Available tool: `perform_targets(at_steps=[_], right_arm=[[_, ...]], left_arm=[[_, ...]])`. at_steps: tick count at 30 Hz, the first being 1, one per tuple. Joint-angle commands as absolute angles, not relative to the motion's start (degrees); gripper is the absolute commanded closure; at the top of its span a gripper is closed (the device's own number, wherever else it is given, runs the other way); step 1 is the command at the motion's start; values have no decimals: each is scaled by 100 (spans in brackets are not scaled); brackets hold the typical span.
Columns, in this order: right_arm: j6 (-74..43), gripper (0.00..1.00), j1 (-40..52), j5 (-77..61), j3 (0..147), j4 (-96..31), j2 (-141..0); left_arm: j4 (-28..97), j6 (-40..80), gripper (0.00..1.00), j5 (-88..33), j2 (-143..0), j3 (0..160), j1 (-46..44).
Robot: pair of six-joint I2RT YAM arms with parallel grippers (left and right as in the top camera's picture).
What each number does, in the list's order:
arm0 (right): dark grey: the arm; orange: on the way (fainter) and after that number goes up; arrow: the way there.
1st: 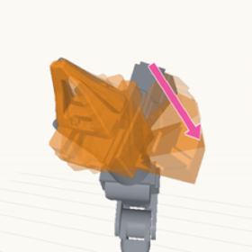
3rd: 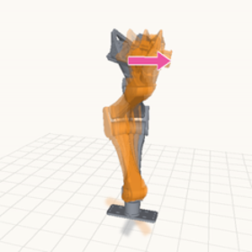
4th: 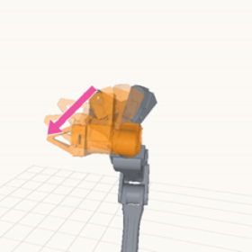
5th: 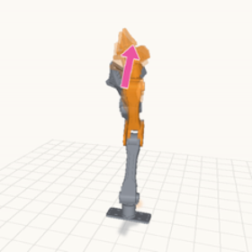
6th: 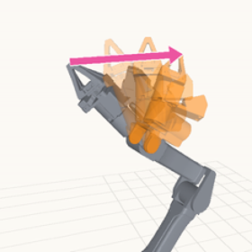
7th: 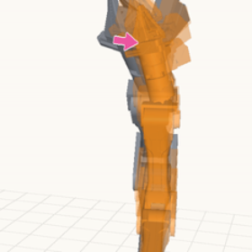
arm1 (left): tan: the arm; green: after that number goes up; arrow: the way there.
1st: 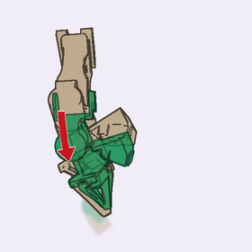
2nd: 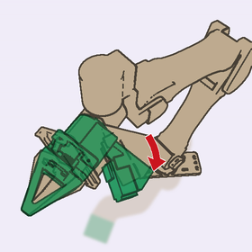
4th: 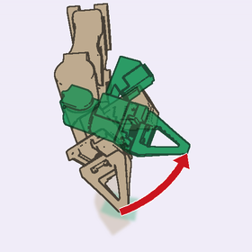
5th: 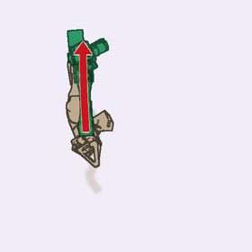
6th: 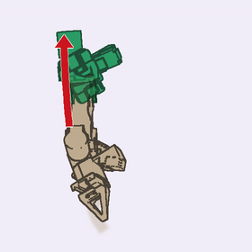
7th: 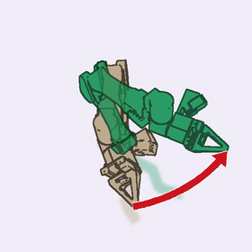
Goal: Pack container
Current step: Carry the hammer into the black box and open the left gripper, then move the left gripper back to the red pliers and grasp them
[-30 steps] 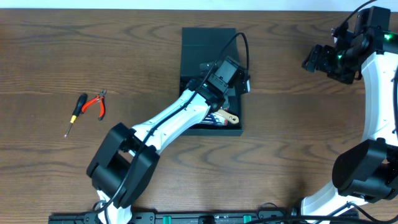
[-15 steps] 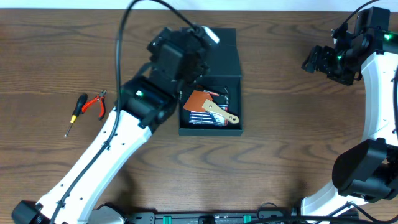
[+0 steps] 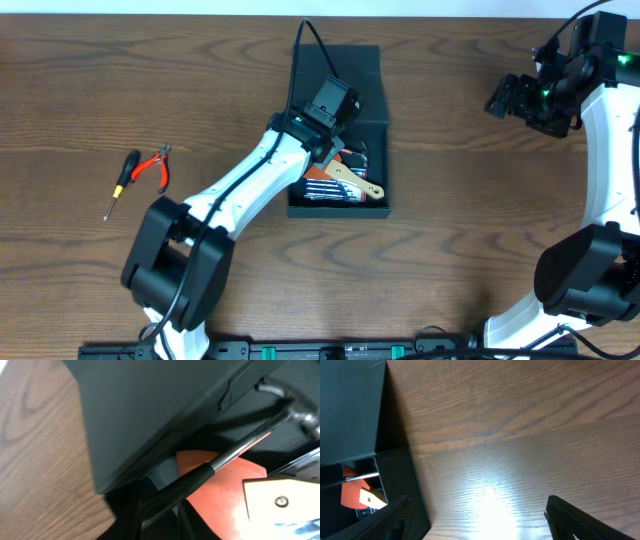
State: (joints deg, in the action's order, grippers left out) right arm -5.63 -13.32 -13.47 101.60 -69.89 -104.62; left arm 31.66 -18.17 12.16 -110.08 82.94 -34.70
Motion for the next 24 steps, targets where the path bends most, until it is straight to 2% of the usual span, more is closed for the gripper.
perform_targets(at_steps=[1, 13, 15, 17, 24], right_arm=[[-506, 13, -1341, -1396, 10143, -7008, -10495], [-482, 13, -1341, -1396, 10143, -7008, -10495], [-425, 13, -1341, -1396, 10143, -7011, -10495], [-399, 13, -1341, -1396, 10143, -7017, -10492], [-399, 12, -1341, -1396, 10143, -7002, -10495]], left_arm=[[3170, -1763, 79, 1201, -11089, 8322, -3465], [3214, -1730, 79, 1199, -11636, 8300, -3177], [3341, -1586, 81, 1199, -11686, 8300, -3148], [3465, -1490, 88, 1199, -11677, 8300, -3155], [3758, -1422, 89, 1227, -11406, 8305, -3361]])
